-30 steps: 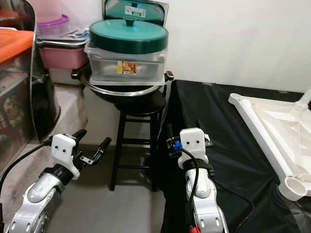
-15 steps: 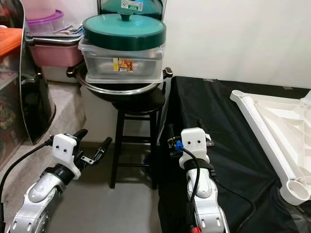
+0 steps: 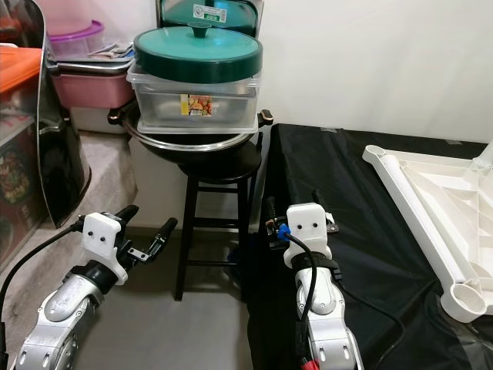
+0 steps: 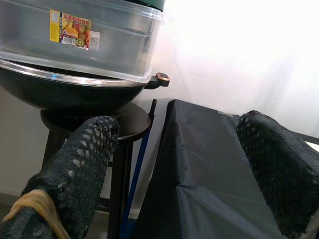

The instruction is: Building children table

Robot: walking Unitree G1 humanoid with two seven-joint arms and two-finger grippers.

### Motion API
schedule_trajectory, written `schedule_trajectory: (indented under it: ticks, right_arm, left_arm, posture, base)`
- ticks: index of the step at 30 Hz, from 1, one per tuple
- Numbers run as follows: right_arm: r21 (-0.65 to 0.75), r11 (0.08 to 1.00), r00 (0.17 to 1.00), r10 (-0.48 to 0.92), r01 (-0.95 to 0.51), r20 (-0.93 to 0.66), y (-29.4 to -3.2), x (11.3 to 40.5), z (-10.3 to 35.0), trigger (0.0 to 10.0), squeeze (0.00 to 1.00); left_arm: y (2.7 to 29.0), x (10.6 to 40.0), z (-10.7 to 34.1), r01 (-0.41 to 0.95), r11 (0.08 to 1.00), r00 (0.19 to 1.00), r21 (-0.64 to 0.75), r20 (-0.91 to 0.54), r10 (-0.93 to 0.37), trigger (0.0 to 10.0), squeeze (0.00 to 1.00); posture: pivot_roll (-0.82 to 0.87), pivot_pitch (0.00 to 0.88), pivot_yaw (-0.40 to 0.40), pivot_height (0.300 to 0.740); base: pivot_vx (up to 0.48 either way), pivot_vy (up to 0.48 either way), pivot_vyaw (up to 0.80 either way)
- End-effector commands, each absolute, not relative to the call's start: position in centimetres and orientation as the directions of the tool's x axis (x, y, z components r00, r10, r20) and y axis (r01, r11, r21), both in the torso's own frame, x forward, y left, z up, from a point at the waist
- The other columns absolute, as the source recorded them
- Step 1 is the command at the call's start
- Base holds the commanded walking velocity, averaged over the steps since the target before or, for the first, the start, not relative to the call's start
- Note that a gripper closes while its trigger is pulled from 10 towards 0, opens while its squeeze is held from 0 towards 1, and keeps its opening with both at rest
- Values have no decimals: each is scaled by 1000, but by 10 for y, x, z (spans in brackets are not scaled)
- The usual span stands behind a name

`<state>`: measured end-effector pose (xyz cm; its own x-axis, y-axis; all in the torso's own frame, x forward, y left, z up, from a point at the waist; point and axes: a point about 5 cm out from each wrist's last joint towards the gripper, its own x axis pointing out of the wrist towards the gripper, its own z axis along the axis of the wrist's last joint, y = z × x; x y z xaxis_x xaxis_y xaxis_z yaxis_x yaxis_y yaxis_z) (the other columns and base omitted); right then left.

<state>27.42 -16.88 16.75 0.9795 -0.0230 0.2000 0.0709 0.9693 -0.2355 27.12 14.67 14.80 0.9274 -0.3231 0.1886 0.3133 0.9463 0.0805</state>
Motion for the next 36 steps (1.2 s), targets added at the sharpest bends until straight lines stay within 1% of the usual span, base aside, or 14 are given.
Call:
schedule_trajectory:
  ticks: [1,32,36]
  right_arm:
    - [-238,969,980,-23,71,200,-168,275,167,10000,0]
    - [-235,969,980,-26,73,196,-168,275,165,10000,0]
    - [-235,969,980,-25,72,196,-168,275,165,10000,0]
  left_arm:
    - [148,271,147,310,948,930,70,183,-318,10000,0]
    - [146,271,147,323,944,927,68,180,-330,10000,0]
    - [146,271,147,324,944,926,67,180,-331,10000,0]
  posture:
    - [64,0,-85,740]
    - [62,0,-79,740]
    - [61,0,-79,740]
  base:
    - [0,0,0]
    - [0,0,0]
    - [-249,0,0]
